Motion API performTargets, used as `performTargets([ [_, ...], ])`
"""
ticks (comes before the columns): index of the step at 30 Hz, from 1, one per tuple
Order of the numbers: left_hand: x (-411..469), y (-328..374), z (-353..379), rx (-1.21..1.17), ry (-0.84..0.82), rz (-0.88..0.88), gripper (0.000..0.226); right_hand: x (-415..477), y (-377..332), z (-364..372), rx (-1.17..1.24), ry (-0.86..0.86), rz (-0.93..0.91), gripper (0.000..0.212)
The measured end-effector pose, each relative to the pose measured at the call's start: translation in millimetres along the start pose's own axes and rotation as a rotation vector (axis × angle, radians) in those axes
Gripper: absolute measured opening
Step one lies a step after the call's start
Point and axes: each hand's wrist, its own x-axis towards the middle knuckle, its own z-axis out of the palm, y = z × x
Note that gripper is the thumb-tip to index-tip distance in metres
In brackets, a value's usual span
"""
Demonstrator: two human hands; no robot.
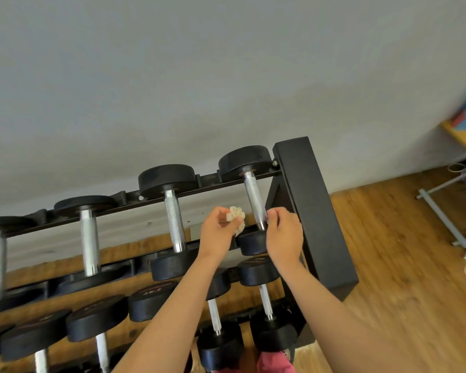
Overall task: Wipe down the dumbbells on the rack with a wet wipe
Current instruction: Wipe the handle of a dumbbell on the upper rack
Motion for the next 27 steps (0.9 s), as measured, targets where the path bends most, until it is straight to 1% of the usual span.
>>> performTargets([
  [1, 7.2, -0.6, 3.2, 0.029, -0.011, 0.007, 0.015, -2.2, 1.4, 4.6, -0.070, 0.042, -0.029, 0.037],
  [3, 22.1, -4.8, 9.3, 0.070, -0.033, -0.005, 0.014, -2.8, 2.5, 6.2, -0.060, 0.095, -0.055, 0.039],
  [5, 31.7, -10.9, 12.6, 0.097, -0.061, -0.018, 0.013, -1.8, 6.7, 6.6, -0.040, 0.106, -0.069, 0.039],
  [8, 37.8, -20.2, 11.9, 0.149, -0.083, -0.001, 0.012, -1.4, 6.2, 8.2, -0.104, 0.141, -0.114, 0.046],
  [10, 40.0, -26.3, 9.0, 0.209, -0.037, 0.029, 0.015, -1.7, 3.9, 8.7, -0.125, 0.145, -0.126, 0.048],
  [13, 42.0, -30.2, 9.0, 0.374, 0.099, 0.123, 0.020, -2.0, 3.5, 7.9, -0.135, 0.157, -0.142, 0.045],
  [14, 41.2, -28.6, 11.3, 0.397, 0.105, 0.133, 0.022, -2.1, 2.8, 7.6, -0.136, 0.163, -0.139, 0.043],
  [16, 38.7, -26.1, 17.3, 0.393, 0.044, 0.116, 0.026, -2.1, 1.7, 7.5, -0.134, 0.177, -0.141, 0.040],
  [18, 38.0, -24.3, 20.5, 0.343, -0.040, 0.082, 0.025, -2.1, 1.5, 7.5, -0.127, 0.183, -0.145, 0.039],
  [22, 35.5, -17.0, 23.6, 0.167, -0.176, -0.024, 0.014, -1.1, 3.5, 9.1, -0.132, 0.181, -0.127, 0.042],
  [27, 31.8, -10.7, 20.4, 0.075, -0.294, -0.083, 0.008, -0.8, 2.9, 9.2, -0.124, 0.196, -0.142, 0.042],
])
